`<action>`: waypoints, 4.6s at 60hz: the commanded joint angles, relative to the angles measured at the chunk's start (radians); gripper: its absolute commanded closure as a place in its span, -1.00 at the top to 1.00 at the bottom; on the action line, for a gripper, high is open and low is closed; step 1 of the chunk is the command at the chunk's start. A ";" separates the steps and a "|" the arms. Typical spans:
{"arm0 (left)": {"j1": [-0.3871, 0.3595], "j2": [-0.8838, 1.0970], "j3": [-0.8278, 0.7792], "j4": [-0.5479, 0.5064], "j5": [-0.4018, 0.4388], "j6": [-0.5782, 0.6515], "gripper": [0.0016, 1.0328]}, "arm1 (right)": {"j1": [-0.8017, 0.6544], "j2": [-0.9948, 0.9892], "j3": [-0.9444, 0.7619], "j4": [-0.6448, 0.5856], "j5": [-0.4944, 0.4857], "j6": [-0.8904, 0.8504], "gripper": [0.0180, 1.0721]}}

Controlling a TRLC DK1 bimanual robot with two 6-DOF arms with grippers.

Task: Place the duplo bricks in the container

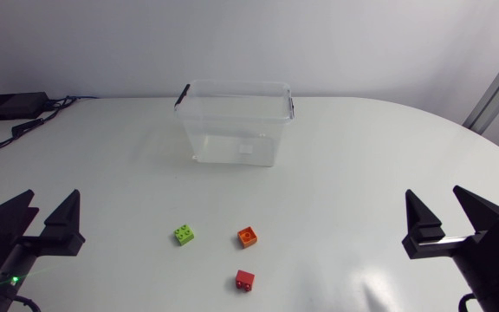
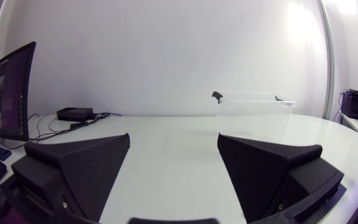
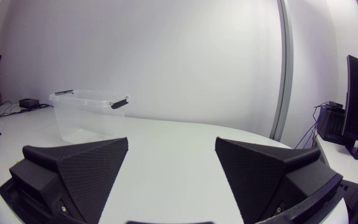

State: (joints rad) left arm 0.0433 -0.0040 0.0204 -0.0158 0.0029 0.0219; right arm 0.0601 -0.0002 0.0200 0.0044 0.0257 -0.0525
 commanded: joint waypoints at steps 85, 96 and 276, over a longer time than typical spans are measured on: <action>-0.379 1.291 0.767 -0.487 0.009 0.362 0.85 | 0.184 1.126 0.679 -0.478 -0.171 -0.242 0.93; -0.427 1.464 0.802 -0.486 0.069 0.437 0.73 | 0.248 1.200 0.707 -0.515 -0.273 -0.293 0.90; -0.335 1.989 1.684 -0.185 0.163 0.093 -0.22 | 0.529 1.508 1.187 -0.758 -0.273 -0.317 -0.63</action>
State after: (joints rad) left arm -0.2958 1.9469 1.6783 -0.2390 0.1917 0.1711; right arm 0.5991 1.5291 1.1820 -0.7677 -0.2390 -0.3492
